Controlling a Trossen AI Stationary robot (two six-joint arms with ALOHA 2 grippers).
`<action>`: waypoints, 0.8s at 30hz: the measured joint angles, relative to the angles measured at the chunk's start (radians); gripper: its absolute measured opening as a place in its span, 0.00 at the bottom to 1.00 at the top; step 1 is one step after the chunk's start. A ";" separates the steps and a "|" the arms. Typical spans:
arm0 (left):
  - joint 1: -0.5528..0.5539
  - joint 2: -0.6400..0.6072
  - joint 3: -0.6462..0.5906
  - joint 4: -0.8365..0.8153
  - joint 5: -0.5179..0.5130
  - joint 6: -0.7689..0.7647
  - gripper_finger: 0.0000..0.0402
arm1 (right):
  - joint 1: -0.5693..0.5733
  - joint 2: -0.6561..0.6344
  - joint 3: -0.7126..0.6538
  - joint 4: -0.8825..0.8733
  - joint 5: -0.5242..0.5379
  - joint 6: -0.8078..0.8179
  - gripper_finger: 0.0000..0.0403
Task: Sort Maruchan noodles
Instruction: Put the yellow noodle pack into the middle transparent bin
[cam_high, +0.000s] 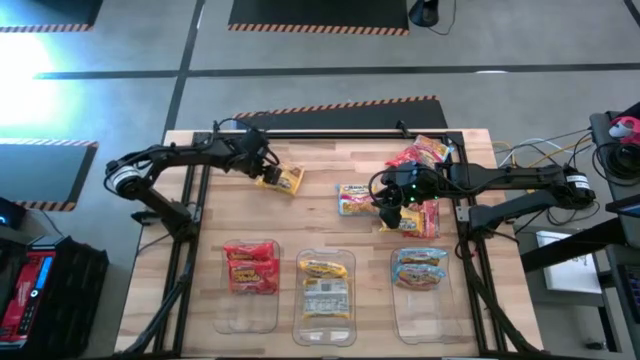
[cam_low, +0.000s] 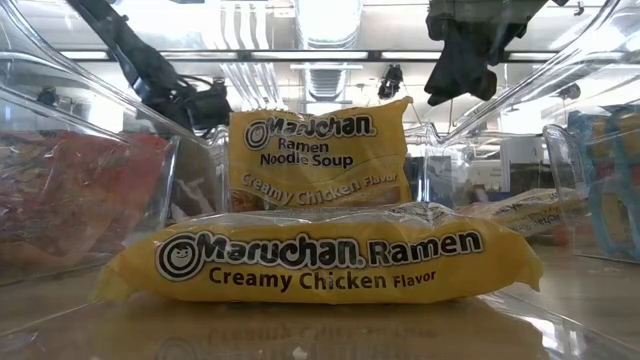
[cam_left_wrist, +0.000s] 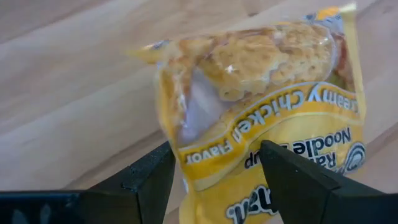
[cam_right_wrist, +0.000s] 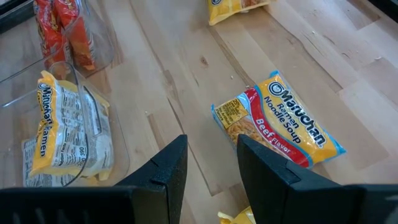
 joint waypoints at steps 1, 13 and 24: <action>-0.010 0.006 0.001 0.005 0.000 0.000 0.55 | 0.000 0.000 0.000 0.000 0.000 0.000 0.32; -0.094 0.021 0.000 0.061 0.055 -0.011 0.55 | 0.000 0.000 0.000 0.000 0.000 0.000 0.32; -0.132 0.045 0.000 0.187 0.089 -0.056 0.55 | 0.000 0.000 0.000 0.000 0.000 0.000 0.32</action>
